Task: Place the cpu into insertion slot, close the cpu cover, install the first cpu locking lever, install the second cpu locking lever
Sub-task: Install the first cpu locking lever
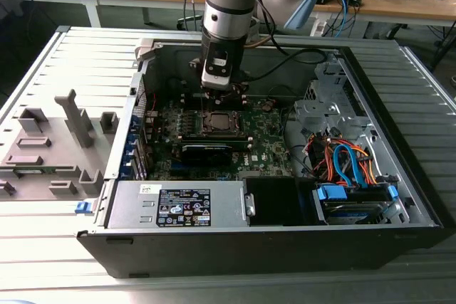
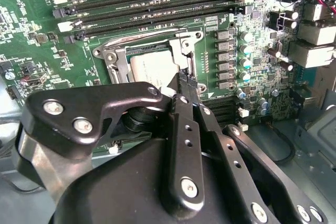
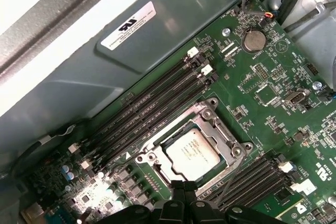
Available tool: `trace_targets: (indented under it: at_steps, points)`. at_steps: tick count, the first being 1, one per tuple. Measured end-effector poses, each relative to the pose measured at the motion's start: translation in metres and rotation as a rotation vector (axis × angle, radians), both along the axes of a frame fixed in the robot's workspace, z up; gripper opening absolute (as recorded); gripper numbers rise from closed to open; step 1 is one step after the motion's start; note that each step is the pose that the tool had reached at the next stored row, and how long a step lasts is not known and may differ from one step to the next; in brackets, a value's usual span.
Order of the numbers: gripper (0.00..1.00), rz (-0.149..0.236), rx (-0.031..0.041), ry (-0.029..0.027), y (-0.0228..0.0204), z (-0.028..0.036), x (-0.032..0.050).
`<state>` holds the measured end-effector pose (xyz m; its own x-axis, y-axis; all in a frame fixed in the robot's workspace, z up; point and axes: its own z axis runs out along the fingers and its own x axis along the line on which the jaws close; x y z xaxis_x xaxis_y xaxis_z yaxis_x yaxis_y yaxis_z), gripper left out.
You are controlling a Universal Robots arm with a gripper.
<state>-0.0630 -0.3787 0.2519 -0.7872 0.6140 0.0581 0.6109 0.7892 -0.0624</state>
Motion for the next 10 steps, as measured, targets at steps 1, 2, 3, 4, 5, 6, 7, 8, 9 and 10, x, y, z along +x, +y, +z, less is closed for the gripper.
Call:
trace_targets:
  at_steps: [1, 2, 3, 4, 5, 6, 7, 8, 9, 10]
  points:
    - [0.11, 0.004, -0.0001, 0.0, 0.0, 0.0, 0.0]
    - [0.11, 0.007, 0.0, 0.0, 0.0, 0.0, 0.0]
    - [0.11, 0.01, -0.0001, 0.0, 0.0, 0.0, 0.0]
    - [0.11, 0.015, -0.0001, 0.0001, 0.0, 0.0, 0.0]
    - [0.11, 0.019, -0.0001, 0.0001, 0.0, 0.0, 0.0]
    - [0.11, 0.029, -0.0001, 0.0, 0.0, 0.0, 0.0]
    - [0.11, 0.046, -0.0001, 0.0, 0.0, 0.0, 0.0]
    - [0.11, 0.068, 0.0, 0.0, 0.0, 0.0, 0.0]
    - [0.11, 0.075, 0.0, 0.0, 0.0, 0.0, 0.0]
    - [0.11, 0.082, 0.0, 0.0, 0.0, 0.0, 0.0]
